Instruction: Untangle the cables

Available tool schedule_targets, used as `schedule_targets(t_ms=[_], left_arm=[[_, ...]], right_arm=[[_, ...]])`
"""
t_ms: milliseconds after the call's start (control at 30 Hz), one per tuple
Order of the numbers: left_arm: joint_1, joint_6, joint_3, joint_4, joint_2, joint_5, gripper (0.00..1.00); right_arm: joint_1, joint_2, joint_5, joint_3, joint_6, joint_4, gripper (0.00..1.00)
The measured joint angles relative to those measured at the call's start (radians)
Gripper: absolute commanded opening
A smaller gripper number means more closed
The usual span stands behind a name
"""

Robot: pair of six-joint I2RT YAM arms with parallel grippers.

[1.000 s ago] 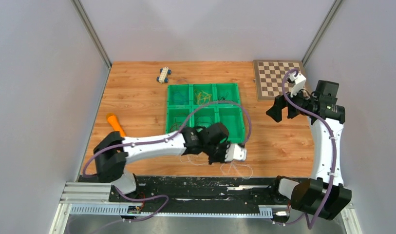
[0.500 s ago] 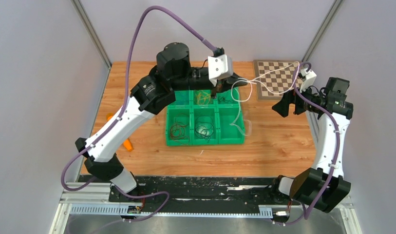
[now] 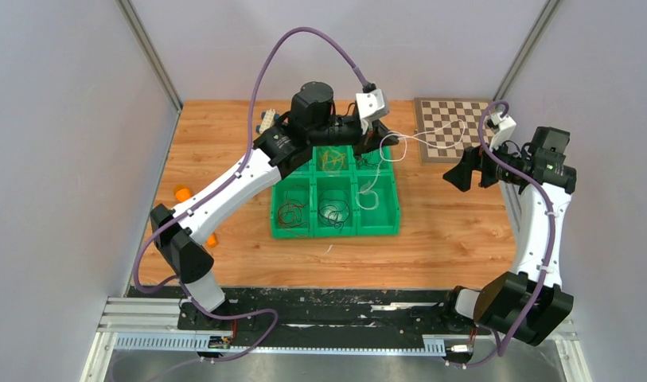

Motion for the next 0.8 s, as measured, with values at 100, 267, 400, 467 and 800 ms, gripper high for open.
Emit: schedule_targets(t_ms=[100,267,400,467,800], left_arm=[[0.01,-0.041,-0.042,0.062,0.003,0.015,0.0],[0.015,-0.08,-0.149,0.237,0.007,0.069,0.0],[0.015,-0.076,-0.243,0.357,0.041,0.107,0.0],[0.018,-0.071,-0.272,0.397,0.07,0.117,0.0],[0.082,-0.021,-0.361,0.471,0.182,0.122,0.0]], right_arm=[[0.0,0.002,-0.002,-0.005,0.0,0.0,0.94],[0.0,0.018,-0.003,-0.008,-0.001,-0.005,0.93],[0.0,0.018,-0.003,-0.021,-0.002,-0.006,0.91],[0.0,0.018,-0.002,-0.027,-0.004,-0.011,0.89],[0.0,0.013,-0.026,-0.037,-0.004,-0.019,0.76]])
